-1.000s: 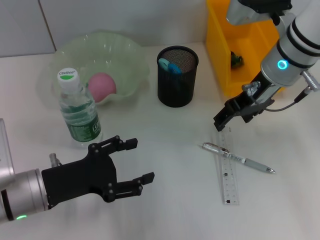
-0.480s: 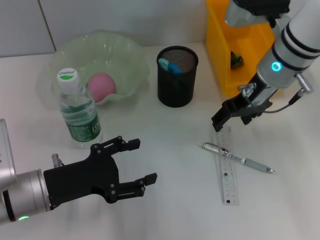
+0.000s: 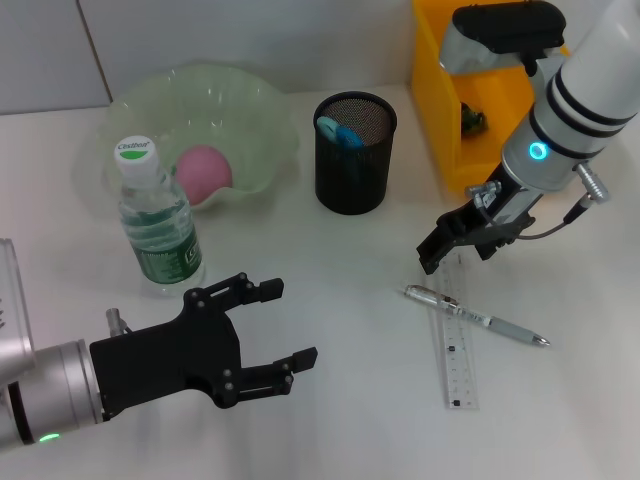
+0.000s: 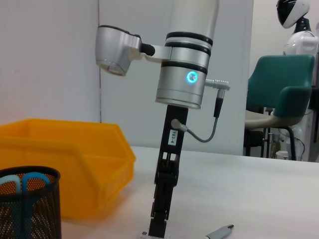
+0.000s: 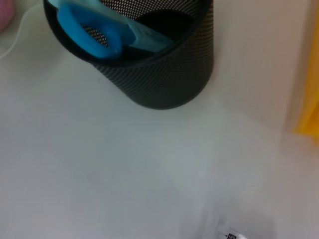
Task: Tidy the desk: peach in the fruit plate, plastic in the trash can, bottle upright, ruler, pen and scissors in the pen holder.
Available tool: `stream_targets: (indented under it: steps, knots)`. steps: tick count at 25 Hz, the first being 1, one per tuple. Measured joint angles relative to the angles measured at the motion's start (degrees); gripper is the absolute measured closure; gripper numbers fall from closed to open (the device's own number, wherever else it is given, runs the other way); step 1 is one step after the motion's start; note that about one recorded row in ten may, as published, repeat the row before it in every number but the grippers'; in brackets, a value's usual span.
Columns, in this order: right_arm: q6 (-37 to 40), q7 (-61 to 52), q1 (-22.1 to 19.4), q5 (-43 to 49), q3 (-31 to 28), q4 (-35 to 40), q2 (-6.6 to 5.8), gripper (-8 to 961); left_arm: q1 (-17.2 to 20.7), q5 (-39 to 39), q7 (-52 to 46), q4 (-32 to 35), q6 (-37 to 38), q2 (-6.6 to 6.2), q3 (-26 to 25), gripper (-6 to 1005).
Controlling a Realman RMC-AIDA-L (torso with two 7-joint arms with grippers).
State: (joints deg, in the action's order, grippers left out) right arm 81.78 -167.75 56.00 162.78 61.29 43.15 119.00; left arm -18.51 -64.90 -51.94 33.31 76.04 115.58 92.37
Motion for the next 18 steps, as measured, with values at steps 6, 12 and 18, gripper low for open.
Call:
stream_targets:
  steps: [6, 12, 18]
  knots:
    - [-2.5, 0.1, 0.0, -0.1, 2.2, -1.5, 0.14, 143, 0.0, -0.1, 0.0, 0.0, 0.1, 0.07, 0.0, 164]
    - [-3.6, 0.1, 0.3, 0.0, 3.8, -2.4, 0.17, 144, -0.1, -0.1, 0.0, 0.0, 0.2, 0.16, 0.0, 165]
    - [-4.7, 0.1, 1.1, 0.0, 6.3, -3.2, 0.24, 144, -0.1, -0.1, -0.1, 0.0, 0.4, 0.23, 0.0, 165]
